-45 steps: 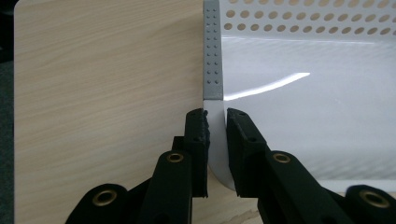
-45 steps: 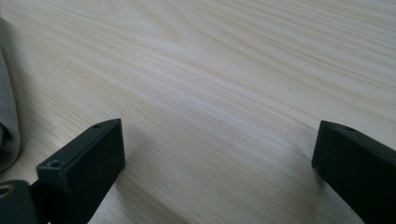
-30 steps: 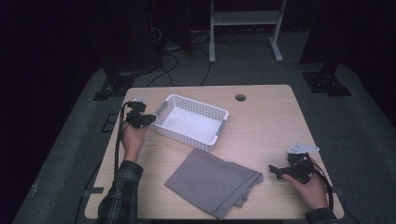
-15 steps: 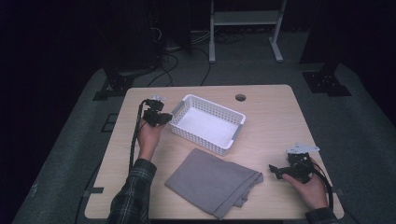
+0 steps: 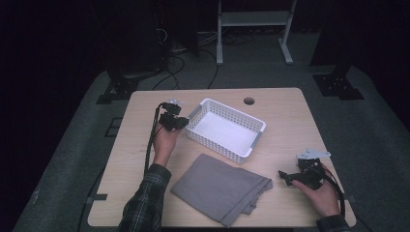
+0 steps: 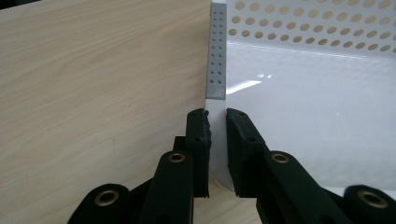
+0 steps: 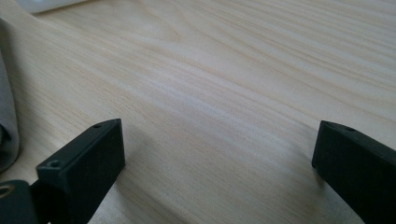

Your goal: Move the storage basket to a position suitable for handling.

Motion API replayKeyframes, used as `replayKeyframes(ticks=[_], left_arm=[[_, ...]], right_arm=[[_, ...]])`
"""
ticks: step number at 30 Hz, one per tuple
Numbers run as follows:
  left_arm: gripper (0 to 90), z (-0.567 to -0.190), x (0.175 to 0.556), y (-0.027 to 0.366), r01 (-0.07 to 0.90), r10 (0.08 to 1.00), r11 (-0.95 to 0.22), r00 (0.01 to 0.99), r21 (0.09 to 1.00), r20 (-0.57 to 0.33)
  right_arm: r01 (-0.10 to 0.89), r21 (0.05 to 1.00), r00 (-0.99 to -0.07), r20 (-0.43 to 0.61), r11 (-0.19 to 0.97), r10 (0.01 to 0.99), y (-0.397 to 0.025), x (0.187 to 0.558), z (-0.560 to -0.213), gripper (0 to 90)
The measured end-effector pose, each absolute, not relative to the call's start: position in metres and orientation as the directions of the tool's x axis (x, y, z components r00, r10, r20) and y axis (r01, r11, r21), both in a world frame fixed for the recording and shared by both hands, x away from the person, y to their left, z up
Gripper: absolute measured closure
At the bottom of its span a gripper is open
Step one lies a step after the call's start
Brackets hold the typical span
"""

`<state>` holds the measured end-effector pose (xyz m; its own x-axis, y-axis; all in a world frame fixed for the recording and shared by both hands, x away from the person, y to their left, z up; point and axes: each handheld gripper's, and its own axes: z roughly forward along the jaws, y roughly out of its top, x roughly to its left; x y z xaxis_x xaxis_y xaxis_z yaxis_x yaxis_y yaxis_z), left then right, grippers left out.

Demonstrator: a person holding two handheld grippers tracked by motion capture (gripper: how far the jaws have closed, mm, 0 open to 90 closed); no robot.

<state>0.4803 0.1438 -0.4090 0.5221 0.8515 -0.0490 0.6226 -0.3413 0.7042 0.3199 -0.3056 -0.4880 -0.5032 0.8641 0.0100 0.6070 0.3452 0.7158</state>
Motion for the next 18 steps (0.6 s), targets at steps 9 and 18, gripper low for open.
replayKeyframes(ticks=[9,18], left_arm=[[75.1,-0.408,0.480,0.138,0.607,0.831,-0.358,0.553,0.709,-0.054],[43.2,-0.389,0.463,0.163,0.558,0.807,-0.357,0.588,0.749,-0.053]], right_arm=[[0.614,0.714,-0.489,0.010,0.336,0.872,-0.306,0.320,-0.488,2.7],[0.611,0.721,-0.485,0.016,0.326,0.874,-0.305,0.317,-0.476,24.1]])
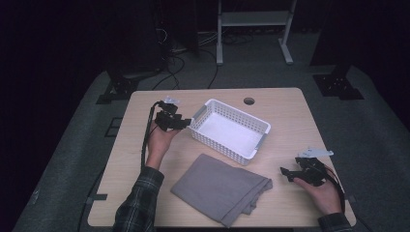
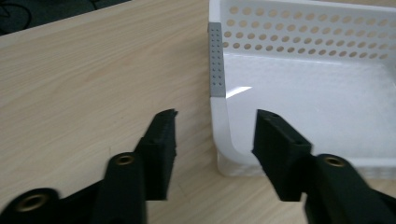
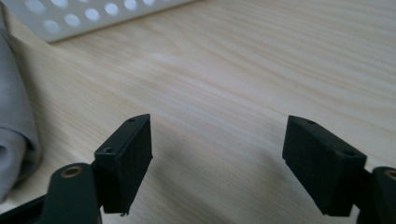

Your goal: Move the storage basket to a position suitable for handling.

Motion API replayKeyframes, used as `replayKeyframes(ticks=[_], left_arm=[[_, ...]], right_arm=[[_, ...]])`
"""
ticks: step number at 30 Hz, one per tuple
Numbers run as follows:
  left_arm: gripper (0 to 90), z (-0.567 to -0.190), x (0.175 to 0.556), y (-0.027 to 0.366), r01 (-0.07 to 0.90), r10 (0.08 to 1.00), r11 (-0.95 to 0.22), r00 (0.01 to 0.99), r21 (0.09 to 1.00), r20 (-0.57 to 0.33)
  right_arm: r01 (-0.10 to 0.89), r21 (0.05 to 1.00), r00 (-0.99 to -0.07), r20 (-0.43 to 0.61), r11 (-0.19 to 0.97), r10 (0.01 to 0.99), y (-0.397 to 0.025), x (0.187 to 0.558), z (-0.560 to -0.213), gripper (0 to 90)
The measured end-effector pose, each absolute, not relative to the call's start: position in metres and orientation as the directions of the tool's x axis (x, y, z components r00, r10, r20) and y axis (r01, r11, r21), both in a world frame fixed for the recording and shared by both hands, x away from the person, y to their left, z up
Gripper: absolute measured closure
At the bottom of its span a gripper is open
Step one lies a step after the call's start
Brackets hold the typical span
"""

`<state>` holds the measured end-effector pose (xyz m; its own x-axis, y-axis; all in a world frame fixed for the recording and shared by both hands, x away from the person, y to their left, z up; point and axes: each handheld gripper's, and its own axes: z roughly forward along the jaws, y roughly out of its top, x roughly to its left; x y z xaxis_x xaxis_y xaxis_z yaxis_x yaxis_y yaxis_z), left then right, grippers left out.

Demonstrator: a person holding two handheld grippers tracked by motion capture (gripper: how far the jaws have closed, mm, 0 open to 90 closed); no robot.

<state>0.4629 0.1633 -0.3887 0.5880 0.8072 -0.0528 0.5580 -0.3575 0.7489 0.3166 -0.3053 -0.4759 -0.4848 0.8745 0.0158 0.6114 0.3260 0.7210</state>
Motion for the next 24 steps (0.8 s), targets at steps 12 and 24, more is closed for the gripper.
replayKeyframes(ticks=[12,24], left_arm=[[12.7,-0.403,0.414,0.191,0.521,0.779,-0.401,0.627,0.753,-0.020],[7.5,-0.434,0.371,0.207,0.563,0.768,-0.476,0.641,0.676,0.007]], right_arm=[[0.573,0.766,-0.509,0.054,0.291,0.859,-0.303,0.315,-0.454,37.8],[0.546,0.782,-0.553,0.067,0.300,0.831,-0.294,0.321,-0.435,35.7]])
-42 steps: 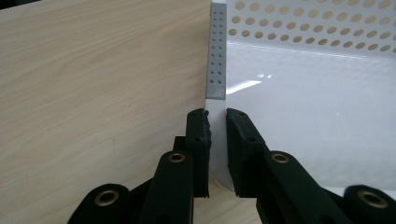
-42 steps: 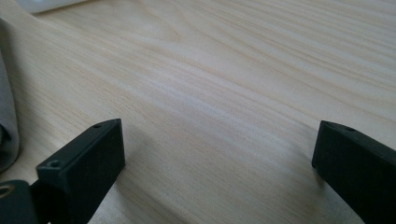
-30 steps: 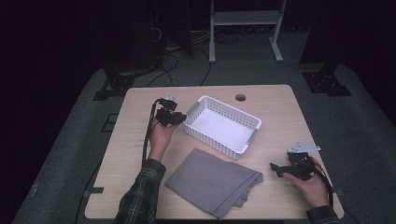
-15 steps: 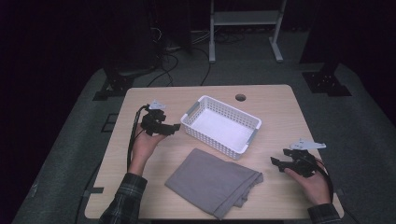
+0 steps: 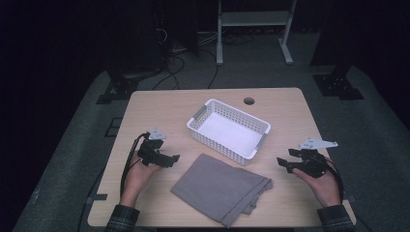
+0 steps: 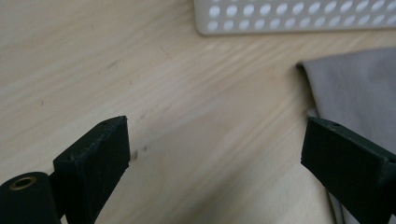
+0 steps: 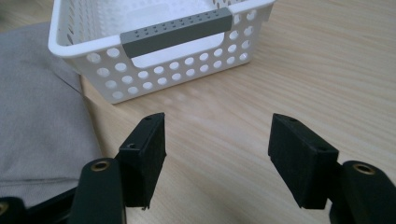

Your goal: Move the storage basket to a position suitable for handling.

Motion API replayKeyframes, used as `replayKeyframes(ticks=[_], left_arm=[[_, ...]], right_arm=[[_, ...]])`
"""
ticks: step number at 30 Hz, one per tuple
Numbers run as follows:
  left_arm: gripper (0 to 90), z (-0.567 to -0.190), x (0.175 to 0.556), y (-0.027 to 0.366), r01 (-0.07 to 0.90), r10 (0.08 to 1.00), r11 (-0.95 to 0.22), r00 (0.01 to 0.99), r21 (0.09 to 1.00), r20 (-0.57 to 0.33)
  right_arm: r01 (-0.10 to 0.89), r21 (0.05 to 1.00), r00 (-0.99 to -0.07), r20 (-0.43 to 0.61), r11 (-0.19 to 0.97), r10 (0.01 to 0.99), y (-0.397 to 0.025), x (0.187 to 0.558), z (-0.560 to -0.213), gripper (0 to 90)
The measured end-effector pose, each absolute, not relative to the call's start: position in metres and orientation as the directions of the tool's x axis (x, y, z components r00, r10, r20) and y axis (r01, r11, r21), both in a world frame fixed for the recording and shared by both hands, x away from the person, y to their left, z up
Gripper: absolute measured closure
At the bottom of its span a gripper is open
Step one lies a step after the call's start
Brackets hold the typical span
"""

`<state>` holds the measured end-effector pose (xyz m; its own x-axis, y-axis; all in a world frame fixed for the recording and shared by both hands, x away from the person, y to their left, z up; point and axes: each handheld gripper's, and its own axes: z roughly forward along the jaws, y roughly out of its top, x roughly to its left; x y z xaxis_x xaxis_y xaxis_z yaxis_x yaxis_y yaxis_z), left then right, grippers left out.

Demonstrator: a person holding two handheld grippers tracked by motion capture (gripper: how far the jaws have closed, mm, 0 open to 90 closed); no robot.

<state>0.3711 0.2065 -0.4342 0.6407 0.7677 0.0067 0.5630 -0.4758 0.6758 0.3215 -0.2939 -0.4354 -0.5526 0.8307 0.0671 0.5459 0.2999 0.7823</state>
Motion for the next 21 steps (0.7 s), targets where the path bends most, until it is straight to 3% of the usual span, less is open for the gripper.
replayKeyframes(ticks=[12,21], left_arm=[[7.2,-0.465,0.336,0.232,0.585,0.764,-0.486,0.645,0.649,-0.010],[0.4,-0.476,0.326,0.240,0.560,0.745,-0.514,0.666,0.650,0.016]], right_arm=[[0.516,0.798,-0.566,0.045,0.312,0.823,-0.289,0.338,-0.413,34.9],[0.496,0.795,-0.584,0.009,0.348,0.811,-0.278,0.358,-0.395,34.5]])
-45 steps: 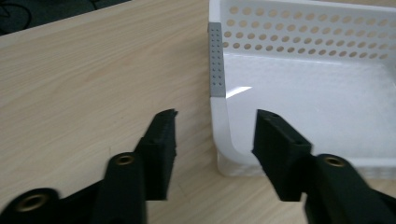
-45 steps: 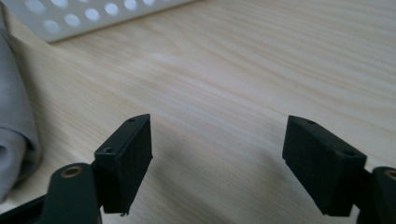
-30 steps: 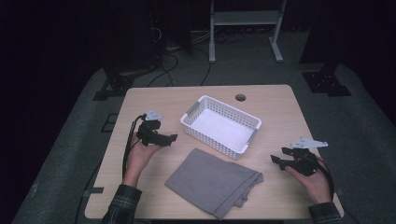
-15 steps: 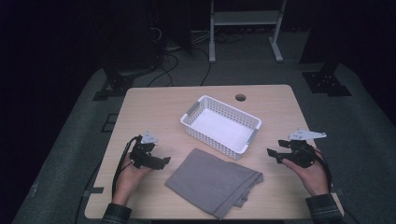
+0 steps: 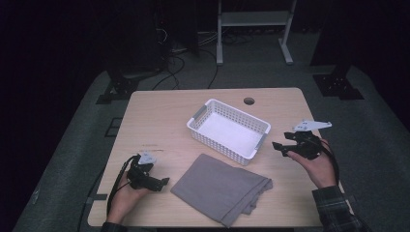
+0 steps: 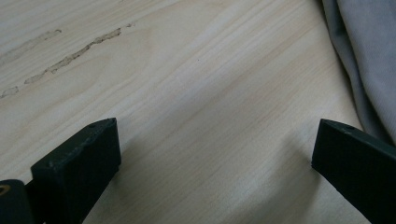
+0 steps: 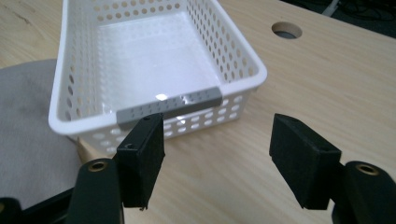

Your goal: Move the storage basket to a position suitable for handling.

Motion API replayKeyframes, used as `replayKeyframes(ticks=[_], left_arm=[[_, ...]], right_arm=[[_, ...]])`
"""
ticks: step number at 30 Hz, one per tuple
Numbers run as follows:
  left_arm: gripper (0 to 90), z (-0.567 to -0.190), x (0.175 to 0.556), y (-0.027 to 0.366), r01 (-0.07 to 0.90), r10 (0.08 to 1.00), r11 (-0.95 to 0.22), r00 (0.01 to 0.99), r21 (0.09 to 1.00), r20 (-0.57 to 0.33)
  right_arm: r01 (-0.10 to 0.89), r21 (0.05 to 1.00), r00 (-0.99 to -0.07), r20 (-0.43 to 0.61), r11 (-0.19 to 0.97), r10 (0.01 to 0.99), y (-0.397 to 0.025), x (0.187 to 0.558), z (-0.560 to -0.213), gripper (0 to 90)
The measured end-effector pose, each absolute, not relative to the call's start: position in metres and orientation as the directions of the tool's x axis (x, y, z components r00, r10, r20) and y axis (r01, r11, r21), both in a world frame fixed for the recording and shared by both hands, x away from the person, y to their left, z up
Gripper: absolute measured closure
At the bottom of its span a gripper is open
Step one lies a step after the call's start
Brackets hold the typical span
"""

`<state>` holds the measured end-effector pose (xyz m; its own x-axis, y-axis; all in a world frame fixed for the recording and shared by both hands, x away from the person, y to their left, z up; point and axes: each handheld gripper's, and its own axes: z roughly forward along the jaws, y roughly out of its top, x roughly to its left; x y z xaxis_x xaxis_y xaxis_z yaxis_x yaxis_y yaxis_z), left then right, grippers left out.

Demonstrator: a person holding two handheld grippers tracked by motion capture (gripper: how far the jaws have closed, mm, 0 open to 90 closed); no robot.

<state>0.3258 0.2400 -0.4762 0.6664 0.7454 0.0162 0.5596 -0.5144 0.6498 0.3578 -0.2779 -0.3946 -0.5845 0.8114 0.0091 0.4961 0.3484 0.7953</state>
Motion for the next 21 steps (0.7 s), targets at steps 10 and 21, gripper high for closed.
replayKeyframes(ticks=[10,21], left_arm=[[0.0,-0.484,0.317,0.244,0.492,0.713,-0.498,0.701,0.714,0.015],[0.0,-0.484,0.317,0.244,0.494,0.718,-0.494,0.696,0.715,0.015]], right_arm=[[0.490,0.788,-0.606,0.000,0.373,0.796,-0.264,0.395,-0.377,34.0],[0.488,0.766,-0.639,-0.013,0.418,0.769,-0.247,0.440,-0.379,44.3]])
